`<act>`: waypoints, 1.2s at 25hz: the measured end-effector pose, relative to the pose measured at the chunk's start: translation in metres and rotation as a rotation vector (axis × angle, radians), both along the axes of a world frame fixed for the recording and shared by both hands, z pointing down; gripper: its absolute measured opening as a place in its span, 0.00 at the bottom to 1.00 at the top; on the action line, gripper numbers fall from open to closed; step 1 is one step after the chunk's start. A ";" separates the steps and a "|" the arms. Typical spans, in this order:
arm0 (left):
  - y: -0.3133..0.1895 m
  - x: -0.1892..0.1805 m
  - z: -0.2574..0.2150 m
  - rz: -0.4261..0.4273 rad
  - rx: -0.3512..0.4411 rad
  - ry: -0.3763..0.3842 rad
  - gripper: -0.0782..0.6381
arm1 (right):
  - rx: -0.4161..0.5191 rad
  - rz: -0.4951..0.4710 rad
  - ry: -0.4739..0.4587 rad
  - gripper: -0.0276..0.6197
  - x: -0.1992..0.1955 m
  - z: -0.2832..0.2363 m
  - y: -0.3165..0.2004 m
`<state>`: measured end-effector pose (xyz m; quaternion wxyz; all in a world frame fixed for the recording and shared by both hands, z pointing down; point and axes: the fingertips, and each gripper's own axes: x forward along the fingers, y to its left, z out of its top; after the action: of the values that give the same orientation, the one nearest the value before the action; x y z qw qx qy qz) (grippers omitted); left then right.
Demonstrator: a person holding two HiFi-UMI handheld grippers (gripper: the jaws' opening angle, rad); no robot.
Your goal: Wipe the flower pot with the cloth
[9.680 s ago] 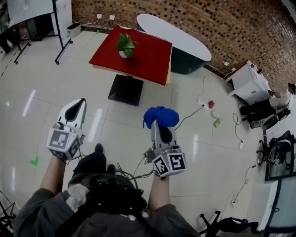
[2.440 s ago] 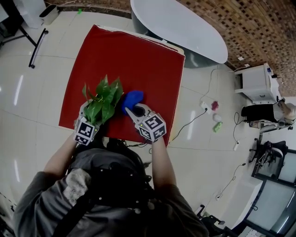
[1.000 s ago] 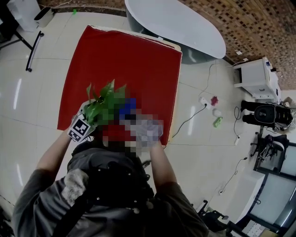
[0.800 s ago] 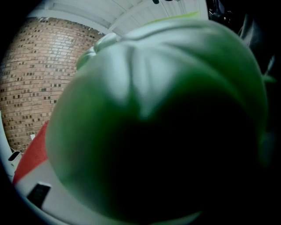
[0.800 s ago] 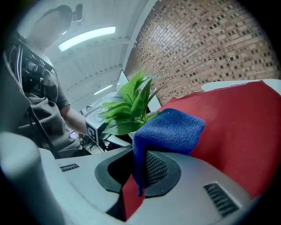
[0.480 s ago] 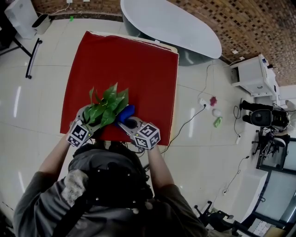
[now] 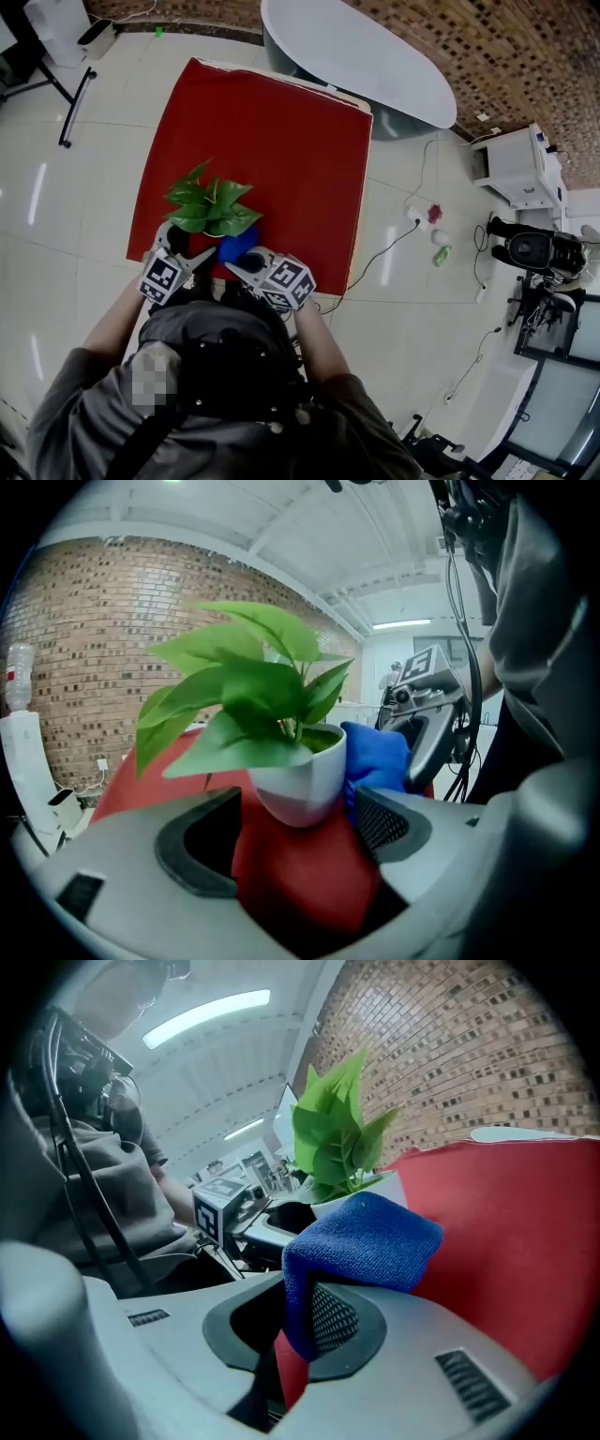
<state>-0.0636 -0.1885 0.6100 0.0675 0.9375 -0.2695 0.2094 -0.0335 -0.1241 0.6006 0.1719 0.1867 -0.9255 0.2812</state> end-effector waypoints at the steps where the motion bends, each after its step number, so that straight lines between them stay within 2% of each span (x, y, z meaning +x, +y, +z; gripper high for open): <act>1: 0.001 0.003 0.000 0.008 0.007 -0.003 0.67 | -0.001 -0.011 0.005 0.14 -0.003 0.002 0.003; 10: 0.004 0.013 0.003 0.007 0.030 -0.004 0.67 | -0.032 0.004 0.005 0.14 -0.001 0.007 0.012; 18: -0.003 0.022 0.003 -0.017 0.044 -0.011 0.67 | -0.043 -0.030 0.015 0.14 0.006 0.006 0.022; 20: -0.003 0.022 0.003 -0.013 0.043 -0.009 0.66 | -0.037 0.002 0.008 0.14 0.018 0.000 0.020; 22: -0.002 0.023 0.005 -0.004 0.042 -0.007 0.66 | -0.023 0.081 -0.005 0.14 0.040 -0.007 0.009; 26: -0.006 0.022 0.006 0.024 0.045 -0.014 0.66 | 0.044 0.241 0.015 0.15 0.087 -0.016 -0.043; 30: -0.007 0.024 0.008 0.044 0.037 -0.023 0.66 | 0.094 0.239 0.039 0.14 0.090 -0.015 -0.093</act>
<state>-0.0399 -0.1958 0.6176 0.0423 0.9419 -0.2532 0.2165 0.0563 -0.2169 0.5860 0.1461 0.3088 -0.9053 0.2523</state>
